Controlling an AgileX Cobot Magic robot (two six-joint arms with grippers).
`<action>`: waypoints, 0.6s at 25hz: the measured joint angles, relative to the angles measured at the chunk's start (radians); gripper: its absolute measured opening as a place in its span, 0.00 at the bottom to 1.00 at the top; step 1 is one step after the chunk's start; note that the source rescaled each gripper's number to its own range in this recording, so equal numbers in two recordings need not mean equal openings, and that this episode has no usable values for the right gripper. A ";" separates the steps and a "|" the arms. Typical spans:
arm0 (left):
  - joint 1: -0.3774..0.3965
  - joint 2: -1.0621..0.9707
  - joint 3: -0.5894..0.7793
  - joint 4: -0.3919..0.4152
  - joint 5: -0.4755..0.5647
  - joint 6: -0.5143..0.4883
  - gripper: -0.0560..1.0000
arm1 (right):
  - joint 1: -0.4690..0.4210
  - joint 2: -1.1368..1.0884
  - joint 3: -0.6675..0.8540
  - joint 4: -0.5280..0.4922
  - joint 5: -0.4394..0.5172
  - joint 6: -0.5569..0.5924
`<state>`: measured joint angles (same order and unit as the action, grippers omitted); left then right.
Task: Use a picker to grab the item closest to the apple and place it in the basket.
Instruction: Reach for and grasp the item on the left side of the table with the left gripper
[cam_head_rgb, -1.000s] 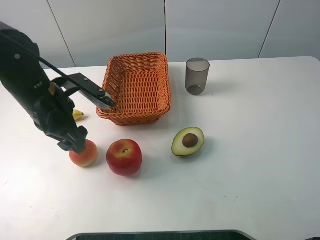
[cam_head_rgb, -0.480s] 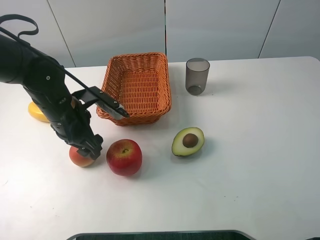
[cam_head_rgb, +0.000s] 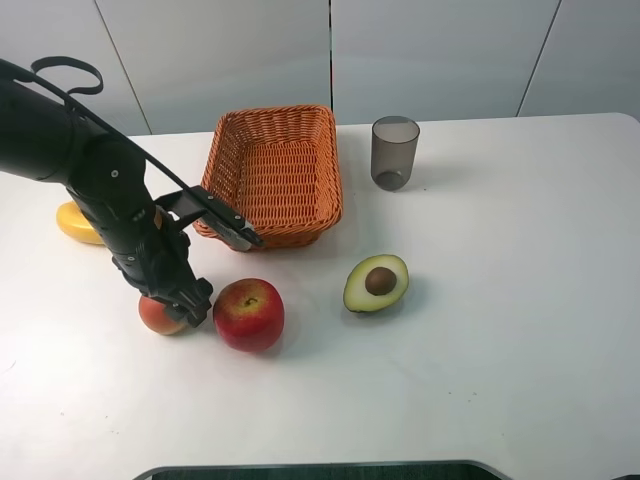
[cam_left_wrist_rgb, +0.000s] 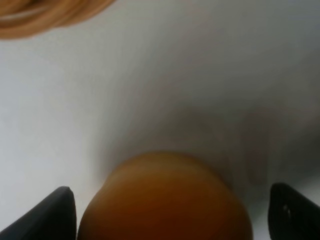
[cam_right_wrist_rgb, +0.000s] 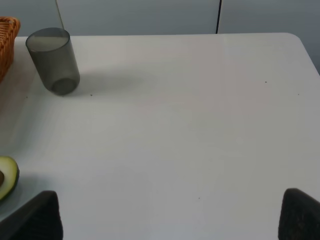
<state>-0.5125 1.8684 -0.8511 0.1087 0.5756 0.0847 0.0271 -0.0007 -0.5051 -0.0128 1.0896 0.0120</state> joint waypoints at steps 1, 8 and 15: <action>0.000 0.002 0.000 0.000 -0.008 0.000 0.99 | 0.000 0.000 0.000 0.000 0.000 0.000; 0.000 0.040 0.018 0.000 -0.046 0.000 0.99 | 0.000 0.000 0.000 0.000 0.000 0.000; 0.000 0.044 0.016 -0.005 -0.043 0.000 0.96 | 0.000 0.000 0.000 0.000 0.000 0.000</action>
<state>-0.5125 1.9122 -0.8350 0.1040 0.5328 0.0847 0.0271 -0.0007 -0.5051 -0.0128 1.0896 0.0120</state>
